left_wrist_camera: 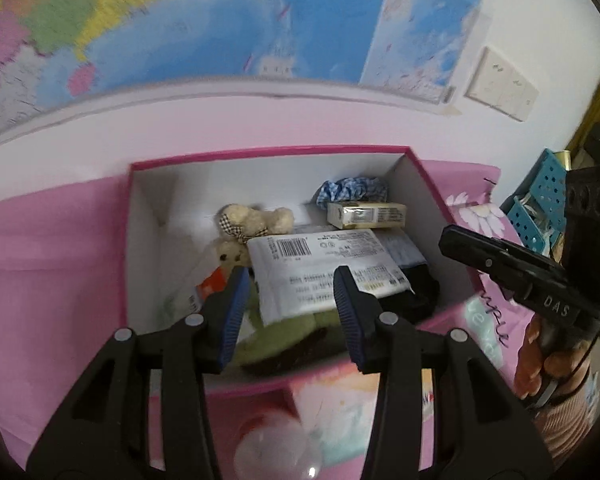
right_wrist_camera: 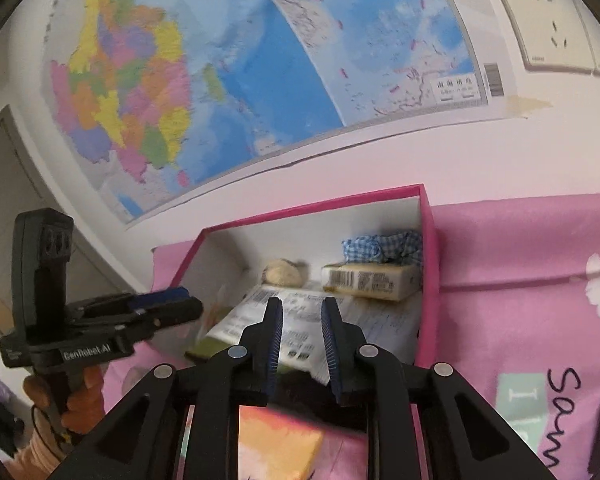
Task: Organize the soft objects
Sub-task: 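Move both grippers to the pink pouch and grasp it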
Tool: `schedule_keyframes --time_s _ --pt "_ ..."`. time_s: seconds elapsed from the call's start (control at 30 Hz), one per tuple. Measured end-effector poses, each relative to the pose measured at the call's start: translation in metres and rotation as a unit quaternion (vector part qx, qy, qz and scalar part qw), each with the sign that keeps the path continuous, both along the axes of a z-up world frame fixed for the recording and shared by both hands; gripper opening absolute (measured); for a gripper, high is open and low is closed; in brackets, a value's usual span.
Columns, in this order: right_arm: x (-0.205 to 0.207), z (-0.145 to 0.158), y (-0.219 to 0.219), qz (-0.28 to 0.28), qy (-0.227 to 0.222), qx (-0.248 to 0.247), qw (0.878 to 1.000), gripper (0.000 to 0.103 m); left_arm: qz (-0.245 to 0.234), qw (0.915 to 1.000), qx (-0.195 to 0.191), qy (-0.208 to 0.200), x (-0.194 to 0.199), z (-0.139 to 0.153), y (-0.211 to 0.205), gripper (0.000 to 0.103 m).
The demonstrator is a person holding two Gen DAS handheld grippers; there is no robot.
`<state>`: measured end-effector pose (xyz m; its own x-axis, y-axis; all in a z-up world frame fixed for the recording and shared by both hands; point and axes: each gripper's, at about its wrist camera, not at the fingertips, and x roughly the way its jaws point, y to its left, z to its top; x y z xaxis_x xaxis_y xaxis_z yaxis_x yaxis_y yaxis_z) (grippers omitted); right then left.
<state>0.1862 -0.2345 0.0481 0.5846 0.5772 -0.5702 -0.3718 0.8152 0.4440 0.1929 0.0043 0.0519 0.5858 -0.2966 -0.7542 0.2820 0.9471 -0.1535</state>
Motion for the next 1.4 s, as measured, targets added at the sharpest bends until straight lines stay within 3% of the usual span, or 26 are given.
schedule_keyframes --time_s 0.2,0.3,0.47,0.7,0.87,0.97,1.07,1.13,1.23,1.4 --pt "-0.057 0.015 0.000 0.054 -0.019 0.000 0.998 0.031 -0.050 0.9973 -0.028 -0.047 -0.073 0.017 0.013 0.049" --pt "-0.084 0.014 0.002 0.088 -0.011 0.006 0.996 0.033 -0.071 0.9958 -0.029 -0.050 -0.109 0.011 0.014 0.051" --pt "-0.133 -0.001 0.008 0.143 0.020 -0.011 0.989 0.039 -0.103 0.9946 -0.016 0.001 -0.158 -0.027 0.008 0.051" --pt "-0.182 -0.053 0.015 0.165 0.102 -0.027 0.981 0.041 -0.133 0.9867 -0.004 0.093 -0.205 -0.095 -0.013 0.051" --pt "-0.199 -0.083 0.030 0.175 0.137 -0.025 0.975 0.041 -0.125 0.9867 0.013 0.103 -0.218 -0.111 -0.016 0.051" --pt "-0.204 -0.096 0.042 0.183 0.150 -0.019 0.971 0.041 -0.122 0.9867 0.000 0.107 -0.226 -0.108 -0.012 0.051" --pt "-0.205 -0.099 0.050 0.184 0.142 -0.015 0.973 0.041 -0.126 0.9854 -0.001 0.115 -0.232 -0.108 -0.011 0.051" --pt "-0.203 -0.099 0.053 0.181 0.135 -0.021 0.974 0.037 -0.128 0.9846 -0.005 0.119 -0.237 -0.109 -0.011 0.051" --pt "-0.203 -0.101 0.055 0.177 0.135 -0.015 0.975 0.017 -0.128 0.9838 -0.014 0.124 -0.243 -0.109 -0.011 0.051" --pt "-0.199 -0.100 0.049 0.151 0.127 -0.019 0.980 0.016 -0.127 0.9821 -0.040 0.133 -0.242 -0.109 -0.010 0.051"
